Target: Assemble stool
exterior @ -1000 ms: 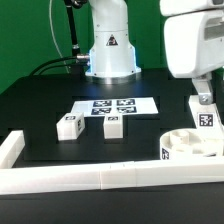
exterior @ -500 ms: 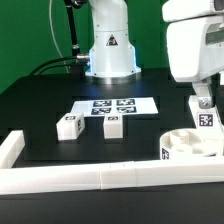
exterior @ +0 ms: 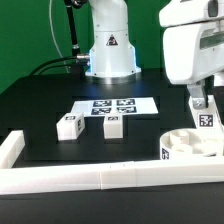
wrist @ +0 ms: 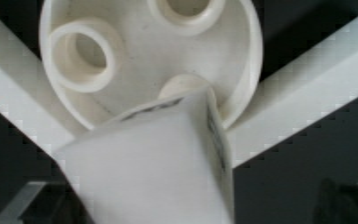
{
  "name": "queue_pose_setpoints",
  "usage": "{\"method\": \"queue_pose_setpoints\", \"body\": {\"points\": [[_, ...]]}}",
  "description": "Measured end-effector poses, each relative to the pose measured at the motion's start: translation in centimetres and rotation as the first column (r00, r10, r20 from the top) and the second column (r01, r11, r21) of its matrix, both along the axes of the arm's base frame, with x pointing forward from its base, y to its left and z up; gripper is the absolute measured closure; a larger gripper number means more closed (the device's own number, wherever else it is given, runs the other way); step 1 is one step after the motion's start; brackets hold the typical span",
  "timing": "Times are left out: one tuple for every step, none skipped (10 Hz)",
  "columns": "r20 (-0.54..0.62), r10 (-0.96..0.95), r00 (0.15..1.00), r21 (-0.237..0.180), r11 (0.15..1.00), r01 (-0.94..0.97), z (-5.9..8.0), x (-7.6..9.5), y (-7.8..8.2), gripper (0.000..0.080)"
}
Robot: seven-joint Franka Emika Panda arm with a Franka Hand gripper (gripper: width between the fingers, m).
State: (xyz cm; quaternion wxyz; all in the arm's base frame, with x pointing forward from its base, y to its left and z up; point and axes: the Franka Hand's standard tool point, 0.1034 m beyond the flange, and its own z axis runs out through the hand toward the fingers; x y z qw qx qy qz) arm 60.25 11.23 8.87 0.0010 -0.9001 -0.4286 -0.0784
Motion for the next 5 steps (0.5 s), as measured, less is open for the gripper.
{"method": "queue_pose_setpoints", "body": {"points": [[-0.001, -0.004, 1.0, -0.001, 1.0, 0.004, -0.11, 0.03, -0.25, 0.0176], [0.0, -0.006, 1.0, -0.001, 1.0, 0.006, -0.06, 0.12, -0.45, 0.0349], [0.001, -0.009, 1.0, -0.001, 1.0, 0.009, -0.03, 0.18, -0.68, 0.0465], [0.002, -0.01, 1.0, -0.001, 1.0, 0.01, -0.02, 0.23, -0.82, 0.0465], [0.002, -0.02, 1.0, 0.001, 1.0, 0.02, -0.02, 0.23, -0.8, 0.0465]]}}
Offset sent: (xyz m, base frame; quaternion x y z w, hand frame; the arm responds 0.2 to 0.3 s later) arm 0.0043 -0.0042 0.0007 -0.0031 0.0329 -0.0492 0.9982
